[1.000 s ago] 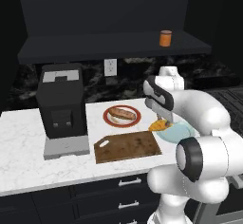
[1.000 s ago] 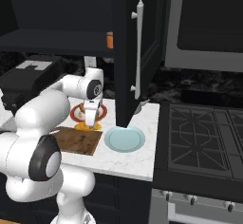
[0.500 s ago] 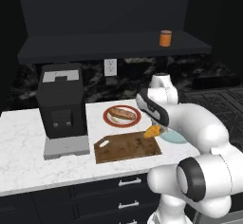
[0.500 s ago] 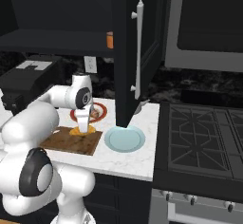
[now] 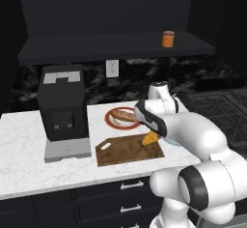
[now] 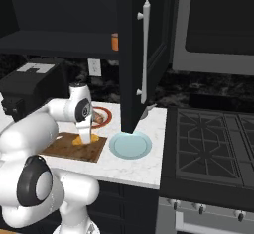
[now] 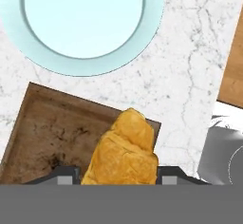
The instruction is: From the different types of pastries on the counter, select a croissant and place it on the cutting board. Then retrieve a jar of jam from the cabinet and place it alongside the croissant on the cutting board.
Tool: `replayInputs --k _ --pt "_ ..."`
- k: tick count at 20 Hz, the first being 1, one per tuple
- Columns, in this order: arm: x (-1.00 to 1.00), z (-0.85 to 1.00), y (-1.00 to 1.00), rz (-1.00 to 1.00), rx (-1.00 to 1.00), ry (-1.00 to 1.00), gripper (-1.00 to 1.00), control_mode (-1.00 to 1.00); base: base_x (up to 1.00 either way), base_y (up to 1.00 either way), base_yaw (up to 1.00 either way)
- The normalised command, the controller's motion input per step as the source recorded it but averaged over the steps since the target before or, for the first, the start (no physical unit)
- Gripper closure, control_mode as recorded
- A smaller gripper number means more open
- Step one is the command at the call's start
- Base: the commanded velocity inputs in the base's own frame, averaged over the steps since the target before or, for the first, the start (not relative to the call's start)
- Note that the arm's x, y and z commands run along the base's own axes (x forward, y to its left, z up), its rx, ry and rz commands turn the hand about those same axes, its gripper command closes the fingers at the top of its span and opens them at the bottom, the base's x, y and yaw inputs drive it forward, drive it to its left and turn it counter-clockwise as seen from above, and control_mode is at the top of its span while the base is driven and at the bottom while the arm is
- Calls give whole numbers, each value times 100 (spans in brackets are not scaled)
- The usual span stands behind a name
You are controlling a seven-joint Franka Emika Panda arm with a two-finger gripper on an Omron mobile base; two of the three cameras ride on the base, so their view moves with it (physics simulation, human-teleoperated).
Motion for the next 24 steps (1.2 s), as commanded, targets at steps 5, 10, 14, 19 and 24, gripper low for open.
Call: replayInputs --k 5,10,14,19,24 --pt "33 -11 0 3 0 -3 100 -100 0 0 0" --pt "19 -25 0 5 0 0 100 -100 0 0 0" --pt "16 -21 1 4 0 0 100 -100 0 0 0" --pt "17 -23 9 3 -1 0 100 -100 0 0 0" --pt "12 -30 15 4 -2 0 100 -100 0 0 0"
